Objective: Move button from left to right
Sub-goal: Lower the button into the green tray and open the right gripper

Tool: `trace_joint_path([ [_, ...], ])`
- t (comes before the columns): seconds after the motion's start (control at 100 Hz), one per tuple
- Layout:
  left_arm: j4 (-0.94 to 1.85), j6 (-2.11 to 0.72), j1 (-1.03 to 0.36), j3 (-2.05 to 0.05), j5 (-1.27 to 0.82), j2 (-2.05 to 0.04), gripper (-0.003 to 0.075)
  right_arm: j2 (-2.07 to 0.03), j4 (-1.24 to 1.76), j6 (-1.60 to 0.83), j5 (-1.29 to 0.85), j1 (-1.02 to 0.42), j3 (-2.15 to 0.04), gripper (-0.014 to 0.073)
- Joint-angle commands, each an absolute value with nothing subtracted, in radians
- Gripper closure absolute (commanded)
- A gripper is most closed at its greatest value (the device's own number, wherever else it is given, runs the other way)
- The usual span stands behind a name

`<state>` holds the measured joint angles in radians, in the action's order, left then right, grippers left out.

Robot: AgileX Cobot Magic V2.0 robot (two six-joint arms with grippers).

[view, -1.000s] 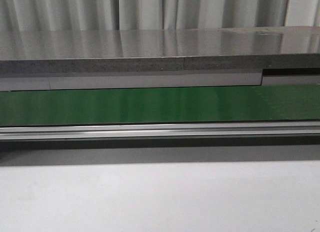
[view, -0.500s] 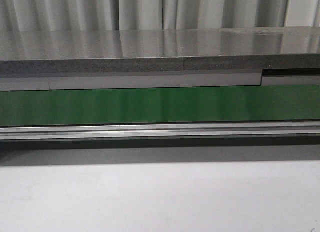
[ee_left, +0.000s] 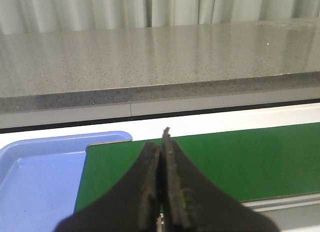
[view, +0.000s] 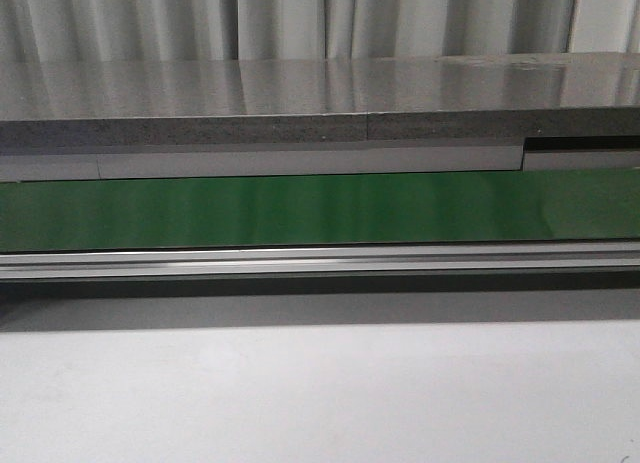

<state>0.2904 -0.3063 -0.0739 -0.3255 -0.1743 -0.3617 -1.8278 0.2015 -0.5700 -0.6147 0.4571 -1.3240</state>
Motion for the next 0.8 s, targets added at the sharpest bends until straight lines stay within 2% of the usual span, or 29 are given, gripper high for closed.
trace_joint_path([
  [0.0,0.304,-0.303,-0.086,-0.352,-0.093,-0.366,0.074,-1.733,0.296,-0.567,-0.559,0.453,-1.356,0.0053],
  [0.51,0.304,-0.303,-0.086,-0.352,-0.093,-0.366,0.074,-1.507,0.441,-0.567,-0.5,0.198,-1.34,0.0055],
  [0.79,0.304,-0.303,-0.086,-0.352,-0.093,-0.366,0.074,-1.315,0.465,-0.567,-0.329,0.106,-1.112,0.0055],
])
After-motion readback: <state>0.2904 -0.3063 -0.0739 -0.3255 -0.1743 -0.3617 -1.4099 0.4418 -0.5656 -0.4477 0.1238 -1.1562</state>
